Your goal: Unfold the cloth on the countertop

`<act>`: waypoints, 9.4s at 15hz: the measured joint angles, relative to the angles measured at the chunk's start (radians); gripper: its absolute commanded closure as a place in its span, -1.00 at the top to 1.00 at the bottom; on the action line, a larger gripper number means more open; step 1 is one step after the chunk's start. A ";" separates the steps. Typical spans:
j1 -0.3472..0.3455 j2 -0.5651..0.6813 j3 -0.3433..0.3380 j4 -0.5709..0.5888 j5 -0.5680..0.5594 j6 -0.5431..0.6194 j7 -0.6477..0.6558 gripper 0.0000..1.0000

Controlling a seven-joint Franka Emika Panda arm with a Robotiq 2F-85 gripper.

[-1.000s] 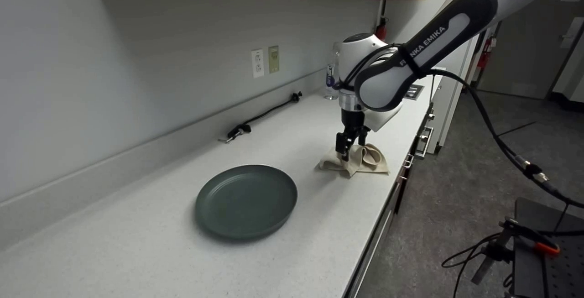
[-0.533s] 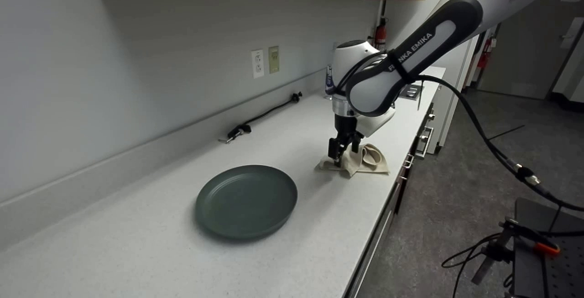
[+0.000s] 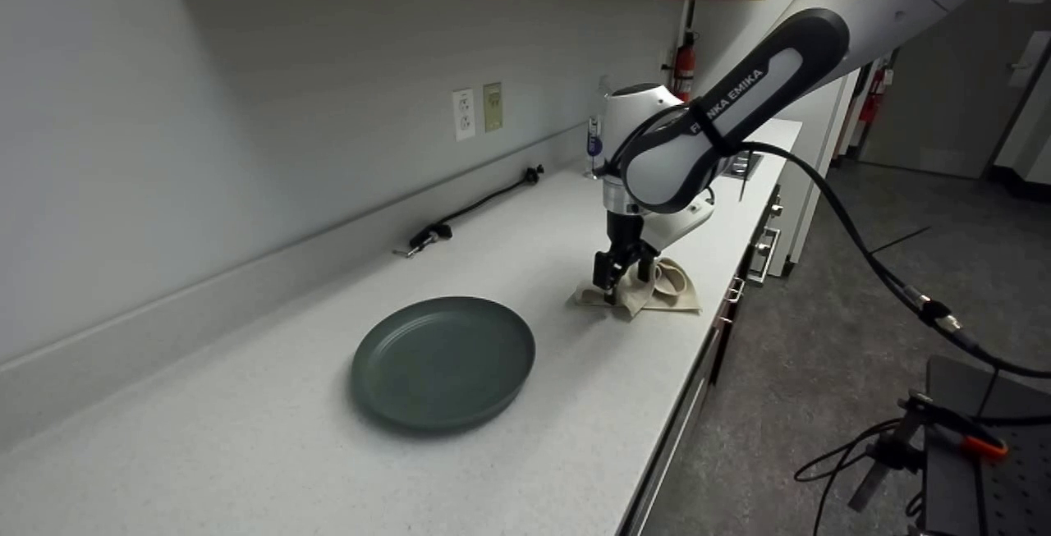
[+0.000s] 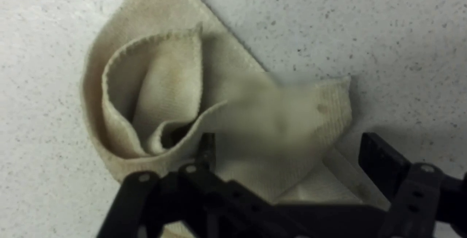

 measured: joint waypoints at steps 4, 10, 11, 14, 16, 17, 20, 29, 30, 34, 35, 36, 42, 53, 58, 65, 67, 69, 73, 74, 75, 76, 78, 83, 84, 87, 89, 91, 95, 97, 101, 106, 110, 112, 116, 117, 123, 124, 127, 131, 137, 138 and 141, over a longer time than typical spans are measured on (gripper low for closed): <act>-0.011 0.000 0.000 0.000 0.004 0.000 0.000 0.06; -0.016 0.000 -0.001 0.003 0.009 0.000 0.002 -0.88; -0.016 0.000 -0.002 0.004 0.009 0.000 0.002 -0.99; -0.016 -0.003 0.000 0.004 0.011 -0.007 0.002 -1.00; -0.016 -0.011 0.003 0.004 0.025 -0.039 0.000 -0.99; -0.016 -0.017 0.005 0.004 0.031 -0.066 0.000 -0.98; -0.011 -0.047 -0.003 0.003 0.025 -0.141 0.007 -0.98; 0.030 -0.111 -0.139 0.039 -0.271 -0.201 0.169 -0.98; 0.039 -0.103 -0.156 0.051 -0.320 -0.200 0.203 -0.98; 0.059 -0.043 -0.202 0.116 -0.456 -0.199 0.327 -0.98; 0.062 -0.026 -0.210 0.132 -0.474 -0.199 0.352 -0.98; 0.065 -0.010 -0.216 0.146 -0.488 -0.199 0.375 -0.42; 0.075 0.052 -0.234 0.203 -0.504 -0.201 0.469 0.37; 0.056 0.050 -0.169 0.196 -0.353 -0.202 0.399 1.00; 0.056 -0.044 -0.122 0.089 -0.270 -0.225 0.280 1.00; 0.039 -0.150 -0.120 -0.061 -0.260 -0.234 0.202 1.00; 0.034 -0.167 -0.120 -0.084 -0.260 -0.234 0.189 1.00; 0.034 -0.175 -0.119 -0.091 -0.260 -0.233 0.185 1.00; 0.034 -0.171 -0.119 -0.093 -0.260 -0.233 0.186 1.00; 0.034 -0.167 -0.119 -0.092 -0.260 -0.233 0.188 1.00; 0.034 -0.161 -0.122 -0.091 -0.263 -0.233 0.195 1.00; 0.033 -0.154 -0.127 -0.090 -0.266 -0.233 0.198 1.00; 0.028 -0.136 -0.135 -0.083 -0.267 -0.231 0.197 1.00; -0.019 -0.082 -0.133 -0.039 -0.260 -0.228 0.115 1.00; -0.031 -0.073 -0.129 -0.027 -0.257 -0.228 0.083 1.00; -0.074 -0.045 -0.100 0.011 -0.215 -0.229 -0.061 1.00; -0.107 -0.027 -0.068 0.035 -0.173 -0.237 -0.170 1.00; -0.126 -0.010 -0.047 0.056 -0.148 -0.258 -0.247 1.00; -0.137 0.014 -0.035 0.088 -0.137 -0.300 -0.316 0.17; -0.138 0.022 -0.035 0.098 -0.137 -0.312 -0.327 -0.16; -0.139 0.030 -0.035 0.110 -0.137 -0.332 -0.328 -0.78; -0.139 0.033 -0.040 0.122 -0.139 -0.366 -0.327 -1.00; -0.137 0.033 -0.047 0.145 -0.150 -0.404 -0.315 -0.99; -0.120 0.033 -0.066 0.158 -0.206 -0.407 -0.266 -0.99; -0.046 0.033 -0.122 0.196 -0.376 -0.410 -0.125 -0.99; -0.025 0.034 -0.133 0.209 -0.416 -0.414 -0.091 -0.99; 0.069 0.094 -0.179 0.317 -0.658 -0.439 0.092 -0.99; 0.076 0.114 -0.184 0.338 -0.698 -0.439 0.119 -0.99; 0.085 0.173 -0.195 0.400 -0.820 -0.439 0.214 -0.99; 0.085 0.232 -0.200 0.459 -0.951 -0.439 0.364 -0.99; 0.066 0.280 -0.174 0.510 -0.966 -0.428 0.460 -0.99; 0.058 0.285 -0.165 0.515 -0.961 -0.414 0.464 -0.99; 0.034 0.294 -0.145 0.523 -0.943 -0.338 0.481 -0.99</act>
